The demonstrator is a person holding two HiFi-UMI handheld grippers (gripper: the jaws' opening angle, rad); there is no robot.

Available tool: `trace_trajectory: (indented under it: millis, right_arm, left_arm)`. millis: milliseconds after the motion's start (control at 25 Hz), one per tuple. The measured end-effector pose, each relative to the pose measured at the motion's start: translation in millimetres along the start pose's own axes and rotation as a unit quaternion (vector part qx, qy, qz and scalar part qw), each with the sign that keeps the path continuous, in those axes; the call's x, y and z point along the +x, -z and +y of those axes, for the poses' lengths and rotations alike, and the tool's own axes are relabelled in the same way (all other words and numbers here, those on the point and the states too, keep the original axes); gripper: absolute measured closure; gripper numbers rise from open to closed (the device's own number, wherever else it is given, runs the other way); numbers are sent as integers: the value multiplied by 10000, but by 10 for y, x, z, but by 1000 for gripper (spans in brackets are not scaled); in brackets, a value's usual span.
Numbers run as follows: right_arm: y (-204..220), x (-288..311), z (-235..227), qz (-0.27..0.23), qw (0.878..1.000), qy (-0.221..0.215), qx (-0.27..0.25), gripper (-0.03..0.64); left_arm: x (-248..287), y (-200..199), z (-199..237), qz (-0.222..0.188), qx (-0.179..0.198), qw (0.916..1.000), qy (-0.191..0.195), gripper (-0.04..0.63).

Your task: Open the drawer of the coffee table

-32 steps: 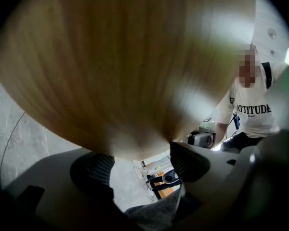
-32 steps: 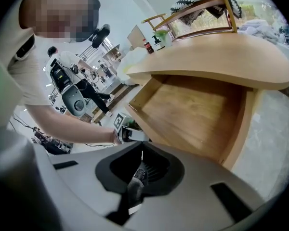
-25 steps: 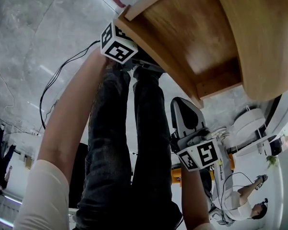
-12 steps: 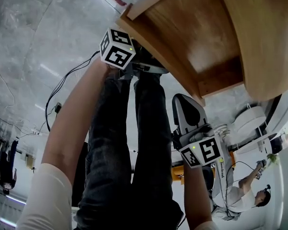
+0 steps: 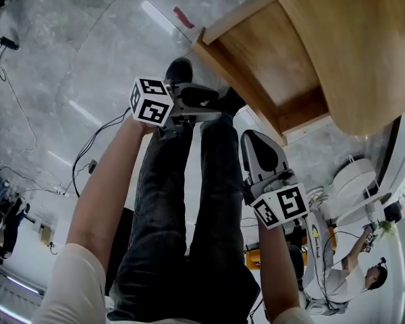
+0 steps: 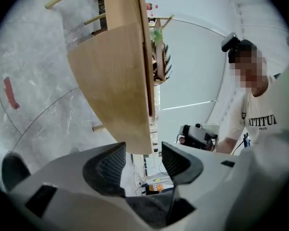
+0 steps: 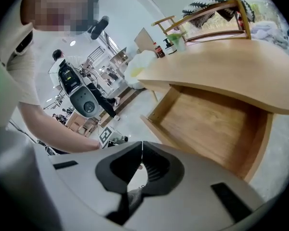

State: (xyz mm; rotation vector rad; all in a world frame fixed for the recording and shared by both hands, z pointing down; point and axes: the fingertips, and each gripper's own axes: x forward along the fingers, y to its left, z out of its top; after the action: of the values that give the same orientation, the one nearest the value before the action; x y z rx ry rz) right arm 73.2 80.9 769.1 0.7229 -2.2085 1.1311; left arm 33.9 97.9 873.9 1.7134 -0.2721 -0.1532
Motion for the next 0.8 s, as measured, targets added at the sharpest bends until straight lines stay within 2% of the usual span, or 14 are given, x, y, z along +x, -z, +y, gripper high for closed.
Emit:
trace_trajectory:
  millis: [120, 280, 800]
  right_arm:
    - [-108, -90, 127, -29, 10000, -1, -55, 598]
    - [-269, -288, 280, -31, 9999, 41, -122, 597]
    - [-937, -1373, 816, -237, 9988, 286, -318, 598]
  left_arm:
    - [-113, -68, -277, -21, 114, 9999, -128, 374]
    - [-231, -137, -696, -164, 111, 9995, -227, 452]
    - [-479, -380, -2103, -147, 398, 9950, -909, 545]
